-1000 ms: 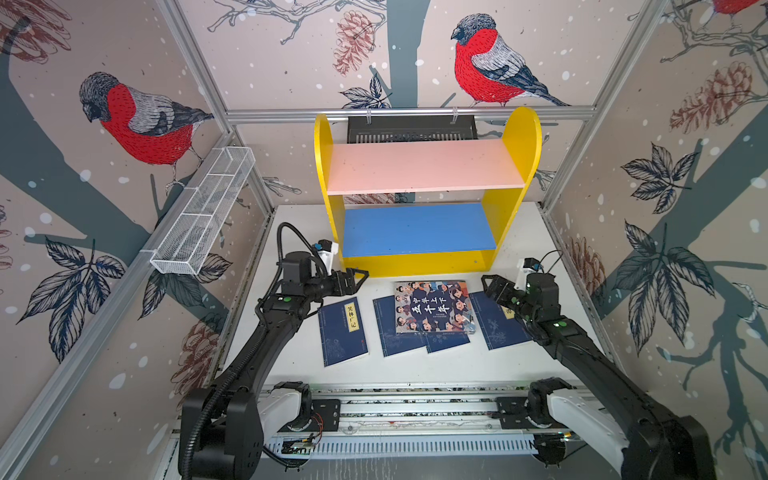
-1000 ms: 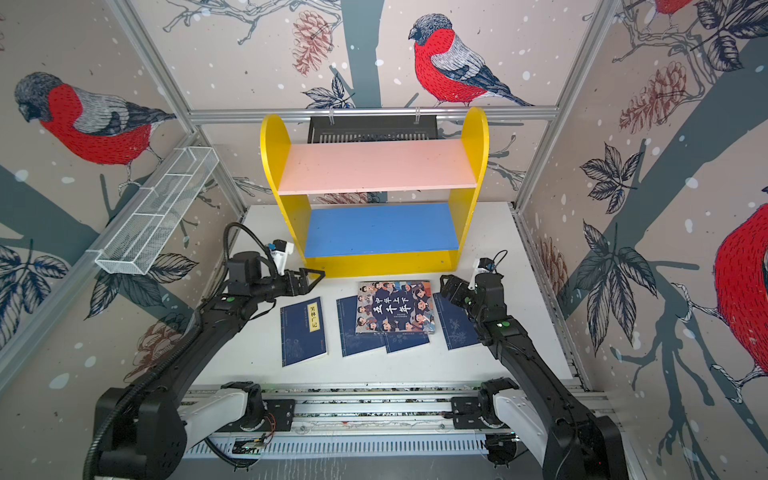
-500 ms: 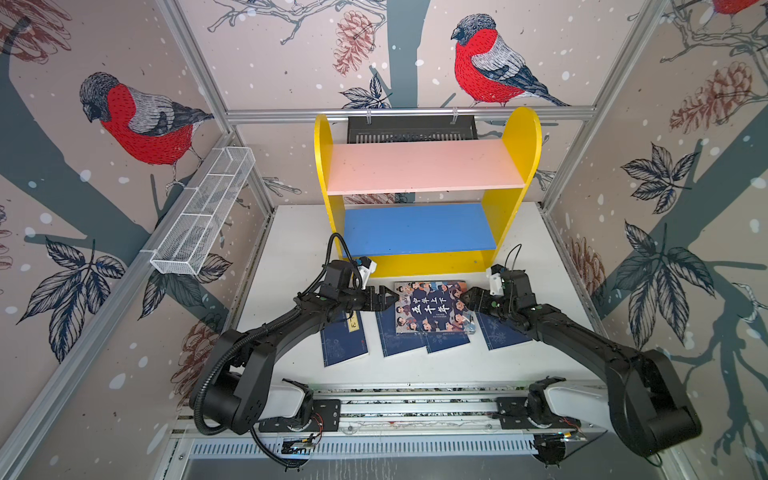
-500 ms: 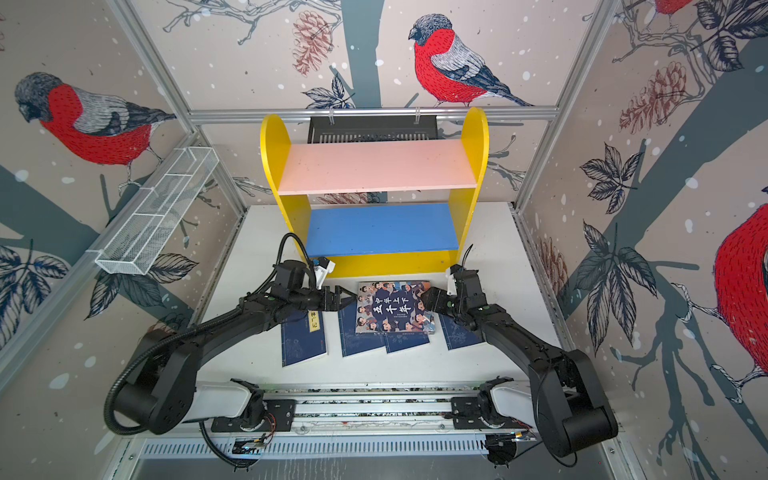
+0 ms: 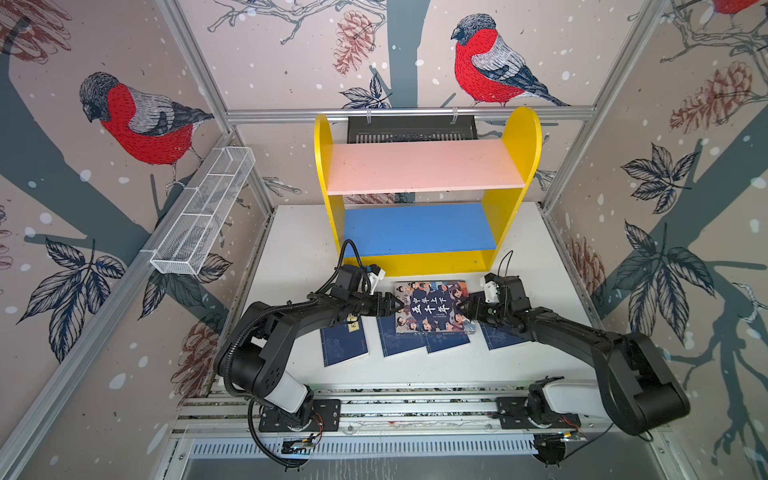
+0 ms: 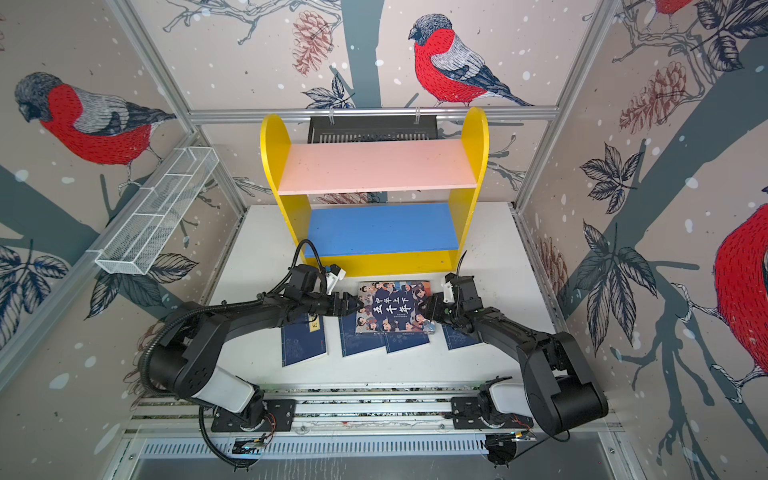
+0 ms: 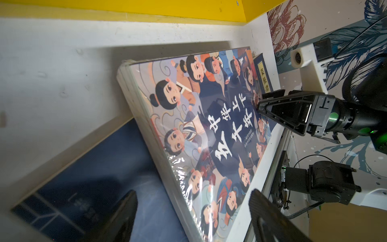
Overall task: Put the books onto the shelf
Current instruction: 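Reach both grippers toward opposite edges of the large illustrated book, then close both grippers on the illustrated book's side edges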
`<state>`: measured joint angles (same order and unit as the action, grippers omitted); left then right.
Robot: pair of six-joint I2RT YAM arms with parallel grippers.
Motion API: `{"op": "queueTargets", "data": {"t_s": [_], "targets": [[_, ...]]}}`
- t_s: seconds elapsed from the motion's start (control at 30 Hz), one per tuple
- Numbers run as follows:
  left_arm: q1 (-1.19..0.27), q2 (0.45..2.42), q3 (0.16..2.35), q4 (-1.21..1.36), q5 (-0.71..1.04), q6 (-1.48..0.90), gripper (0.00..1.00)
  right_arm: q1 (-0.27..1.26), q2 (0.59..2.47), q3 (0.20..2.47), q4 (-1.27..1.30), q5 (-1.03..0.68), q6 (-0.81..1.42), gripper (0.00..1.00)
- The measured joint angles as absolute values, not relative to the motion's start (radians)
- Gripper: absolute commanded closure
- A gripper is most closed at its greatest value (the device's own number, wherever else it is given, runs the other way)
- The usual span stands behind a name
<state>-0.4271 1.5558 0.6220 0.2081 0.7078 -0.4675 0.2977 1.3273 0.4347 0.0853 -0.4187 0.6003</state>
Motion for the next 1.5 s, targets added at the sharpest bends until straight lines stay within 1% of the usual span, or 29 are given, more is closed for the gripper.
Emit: {"op": "queueTargets", "data": {"t_s": [0.23, 0.4, 0.7, 0.93, 1.0, 1.17, 1.33, 1.5], "targets": [[-0.433, 1.618, 0.613, 0.258, 0.774, -0.498, 0.25, 0.298, 1.373, 0.423, 0.175, -0.472, 0.602, 0.37], [-0.44, 1.667, 0.614, 0.323, 0.839, -0.523, 0.26, 0.293, 1.39, 0.418, 0.21, -0.5, 0.602, 0.37], [-0.439, 1.713, 0.616, 0.424, 0.915, -0.589, 0.16, 0.281, 1.393, 0.403, 0.252, -0.511, 0.603, 0.38], [-0.441, 1.687, 0.619, 0.398, 0.915, -0.604, 0.11, 0.273, 1.364, 0.393, 0.226, -0.525, 0.603, 0.43], [-0.442, 1.683, 0.619, 0.386, 0.912, -0.595, 0.11, 0.267, 1.351, 0.393, 0.213, -0.537, 0.603, 0.43], [-0.442, 1.691, 0.623, 0.361, 0.897, -0.561, 0.2, 0.252, 1.327, 0.393, 0.209, -0.579, 0.603, 0.44], [-0.442, 1.708, 0.64, 0.347, 0.893, -0.543, 0.23, 0.236, 1.319, 0.383, 0.208, -0.608, 0.603, 0.43], [-0.442, 1.711, 0.641, 0.346, 0.891, -0.523, 0.24, 0.214, 1.283, 0.364, 0.204, -0.653, 0.603, 0.43]]}}
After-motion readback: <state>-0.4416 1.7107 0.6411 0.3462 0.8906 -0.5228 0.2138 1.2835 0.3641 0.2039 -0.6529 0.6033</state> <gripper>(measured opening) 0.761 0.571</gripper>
